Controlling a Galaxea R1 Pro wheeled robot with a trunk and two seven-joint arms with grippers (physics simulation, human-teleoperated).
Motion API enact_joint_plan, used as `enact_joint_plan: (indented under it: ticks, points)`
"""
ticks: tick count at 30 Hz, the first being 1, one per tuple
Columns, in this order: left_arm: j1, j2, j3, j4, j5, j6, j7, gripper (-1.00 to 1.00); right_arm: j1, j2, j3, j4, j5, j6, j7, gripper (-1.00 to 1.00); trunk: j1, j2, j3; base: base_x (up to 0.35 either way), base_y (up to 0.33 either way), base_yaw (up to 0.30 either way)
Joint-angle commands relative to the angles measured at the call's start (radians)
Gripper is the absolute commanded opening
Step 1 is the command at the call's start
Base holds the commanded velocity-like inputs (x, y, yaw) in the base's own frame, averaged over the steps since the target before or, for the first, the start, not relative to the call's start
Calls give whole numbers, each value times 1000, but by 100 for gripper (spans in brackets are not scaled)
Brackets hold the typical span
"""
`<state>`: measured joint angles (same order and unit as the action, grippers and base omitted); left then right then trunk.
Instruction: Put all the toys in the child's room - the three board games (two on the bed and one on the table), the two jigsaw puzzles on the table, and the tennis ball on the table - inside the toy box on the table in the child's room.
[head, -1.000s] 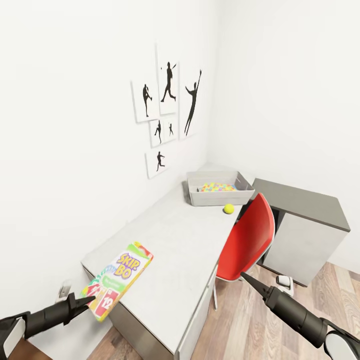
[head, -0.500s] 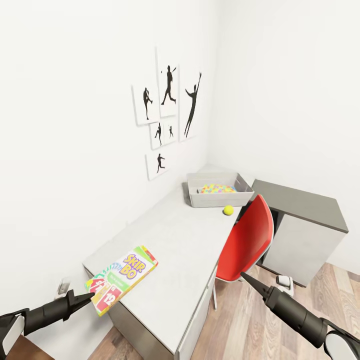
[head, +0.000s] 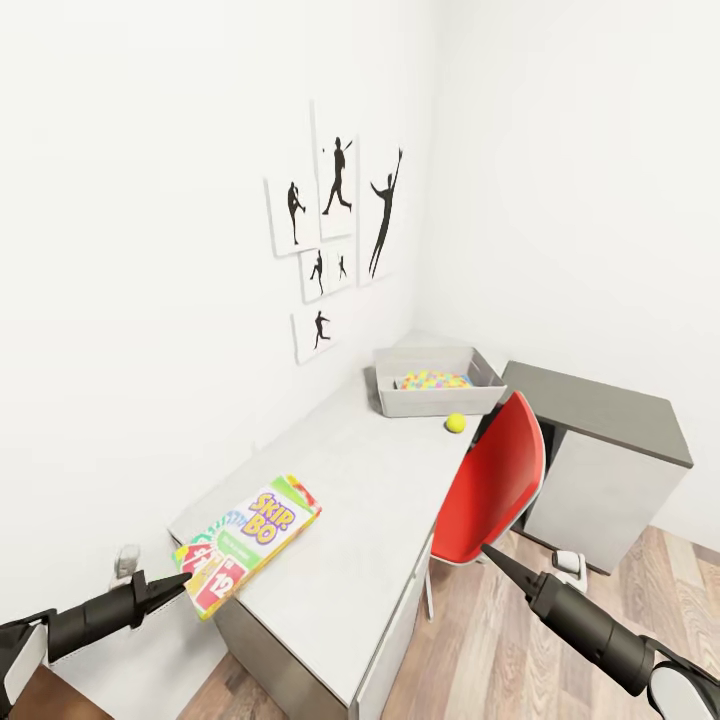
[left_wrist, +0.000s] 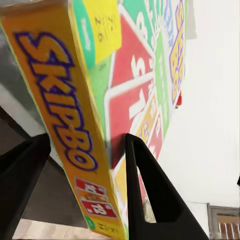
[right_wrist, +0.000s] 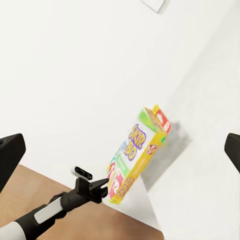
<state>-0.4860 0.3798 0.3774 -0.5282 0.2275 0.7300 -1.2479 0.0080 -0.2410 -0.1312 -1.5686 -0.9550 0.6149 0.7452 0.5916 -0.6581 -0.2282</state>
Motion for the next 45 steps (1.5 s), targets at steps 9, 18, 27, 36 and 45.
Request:
enact_joint_plan:
  ticks: [9,18,27,36,45]
  points:
    - [-1,4,-22,-54,-7,29,-135,-100,0,0,-1,0,-7,7,-1,100,-34,62,27,0,0,0]
    - [-1,1,-35,-194,-9,183,-141,-100,0,-1,-1,1,-9,7,-3,100,-69,125,55,0,0,0]
    - [-2,6,-129,-199,-8,188,-144,-100,0,3,1,18,-6,5,-6,100,-103,188,85,0,0,-27]
    - [-2,5,-139,-199,-8,186,-143,-100,0,2,-1,20,-7,5,1,100,-138,251,123,-115,0,-184]
    - [-1,4,-141,-199,-8,184,-144,-100,0,1,-1,20,-7,5,3,100,-142,258,137,-134,0,-206]
